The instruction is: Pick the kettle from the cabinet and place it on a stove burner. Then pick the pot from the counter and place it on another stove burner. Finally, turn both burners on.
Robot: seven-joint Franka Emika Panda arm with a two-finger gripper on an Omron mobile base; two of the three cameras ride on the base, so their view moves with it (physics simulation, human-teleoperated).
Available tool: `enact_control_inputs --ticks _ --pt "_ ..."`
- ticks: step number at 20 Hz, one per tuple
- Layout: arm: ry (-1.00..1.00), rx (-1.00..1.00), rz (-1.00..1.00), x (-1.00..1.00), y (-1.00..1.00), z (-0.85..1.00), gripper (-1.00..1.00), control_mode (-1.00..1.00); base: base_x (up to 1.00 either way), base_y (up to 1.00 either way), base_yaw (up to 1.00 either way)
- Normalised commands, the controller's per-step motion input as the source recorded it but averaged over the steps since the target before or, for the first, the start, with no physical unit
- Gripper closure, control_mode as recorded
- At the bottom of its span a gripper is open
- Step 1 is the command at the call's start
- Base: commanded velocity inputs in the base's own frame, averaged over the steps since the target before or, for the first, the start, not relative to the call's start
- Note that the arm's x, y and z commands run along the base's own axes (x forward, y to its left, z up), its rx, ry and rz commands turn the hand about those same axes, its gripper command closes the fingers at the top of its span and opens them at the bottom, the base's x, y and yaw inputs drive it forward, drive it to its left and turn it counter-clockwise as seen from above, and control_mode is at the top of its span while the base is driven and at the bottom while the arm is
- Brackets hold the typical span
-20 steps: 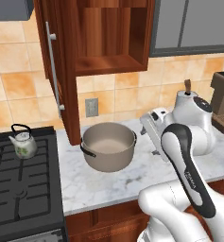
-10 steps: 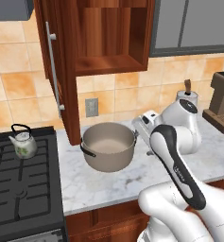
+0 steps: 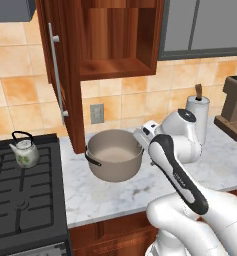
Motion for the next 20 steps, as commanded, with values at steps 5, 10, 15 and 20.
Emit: enact_control_inputs --ticks 5,10,15,20 --pt "0.00 -0.06 0.04 0.26 0.10 -0.24 -1.00 -1.00 0.00 0.00 0.00" --pt "0.00 -0.06 0.03 0.25 0.12 -0.24 -1.00 -1.00 0.00 0.00 0.00" --pt "0.00 -0.03 0.03 0.20 0.11 -0.20 -1.00 -1.00 0.00 0.00 0.00" --pt "0.00 -0.01 0.03 0.16 0.07 -0.18 -1.00 -1.00 0.00 0.00 0.00"
